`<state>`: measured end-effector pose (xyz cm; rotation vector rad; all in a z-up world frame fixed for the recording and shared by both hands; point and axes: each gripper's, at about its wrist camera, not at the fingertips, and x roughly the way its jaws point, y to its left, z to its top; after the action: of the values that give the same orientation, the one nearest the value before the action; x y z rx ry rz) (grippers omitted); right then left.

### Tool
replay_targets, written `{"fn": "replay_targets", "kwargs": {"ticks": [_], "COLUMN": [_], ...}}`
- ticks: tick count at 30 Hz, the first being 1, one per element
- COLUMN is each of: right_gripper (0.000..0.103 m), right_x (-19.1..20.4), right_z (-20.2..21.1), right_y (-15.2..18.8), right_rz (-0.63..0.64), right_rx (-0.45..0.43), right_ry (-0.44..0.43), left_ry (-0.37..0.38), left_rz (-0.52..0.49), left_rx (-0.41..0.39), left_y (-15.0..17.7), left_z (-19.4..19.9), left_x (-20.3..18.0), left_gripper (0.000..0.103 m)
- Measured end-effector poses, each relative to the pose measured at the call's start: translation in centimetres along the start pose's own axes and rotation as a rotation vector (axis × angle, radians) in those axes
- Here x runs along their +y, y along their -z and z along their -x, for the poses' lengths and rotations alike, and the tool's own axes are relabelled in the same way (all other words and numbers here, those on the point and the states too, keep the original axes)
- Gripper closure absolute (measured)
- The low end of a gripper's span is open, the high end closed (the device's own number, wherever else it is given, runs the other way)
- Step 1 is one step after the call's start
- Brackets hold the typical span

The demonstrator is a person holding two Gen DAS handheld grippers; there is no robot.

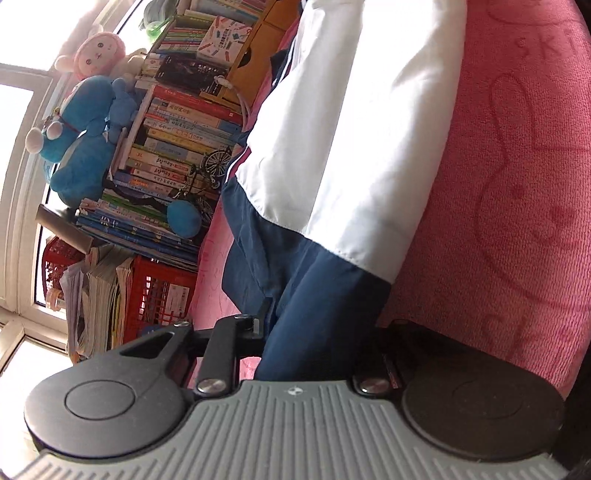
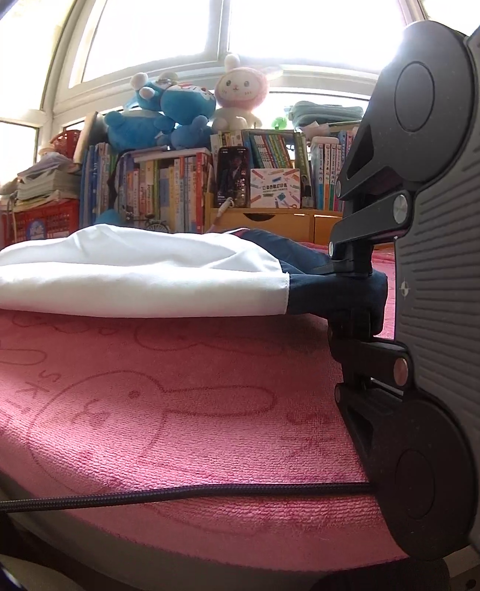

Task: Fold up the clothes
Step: 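Lower the jacket onto the bedspread and open both grippers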

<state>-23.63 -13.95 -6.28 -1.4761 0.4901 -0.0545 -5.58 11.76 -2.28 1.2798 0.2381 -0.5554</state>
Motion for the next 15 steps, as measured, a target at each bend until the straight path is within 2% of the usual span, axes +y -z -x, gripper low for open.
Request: {"fn": "replay_targets", "kwargs": {"ticks": [3,5,7,10,11,12,15], "right_gripper": [0.086,0.083,0.078,0.049,0.033,0.023,0.018], "right_x": [0.2,0.2,-0.3,-2.1,-2.9,-3.6,-5.5], "right_z": [0.6,1.0,1.6,2.7,3.1,3.4,4.1], "right_y": [0.6,1.1,1.4,2.3,2.8,3.3,5.0], "right_rz": [-0.003,-0.017,-0.074,-0.228,-0.286,-0.339,-0.546], "right_rx": [0.002,0.001,0.018,0.071,0.094,0.116,0.188], "right_ry": [0.003,0.004,-0.015,-0.027,-0.029,-0.037,-0.041], "left_ry": [-0.014,-0.034,-0.034,-0.012,-0.002,0.006,0.038], "left_rz": [0.078,0.127,0.188,0.312,0.370,0.441,0.687], "left_rx": [0.068,0.127,0.178,0.235,0.245,0.246,0.215], "left_y": [1.1,2.2,3.3,4.4,4.7,4.9,5.2], "left_z": [0.1,0.2,0.5,1.6,1.9,2.4,3.6], "left_x": [1.6,2.7,3.5,4.8,5.3,6.1,8.6], "left_gripper": [0.067,0.053,0.052,0.049,0.047,0.046,0.043]}}
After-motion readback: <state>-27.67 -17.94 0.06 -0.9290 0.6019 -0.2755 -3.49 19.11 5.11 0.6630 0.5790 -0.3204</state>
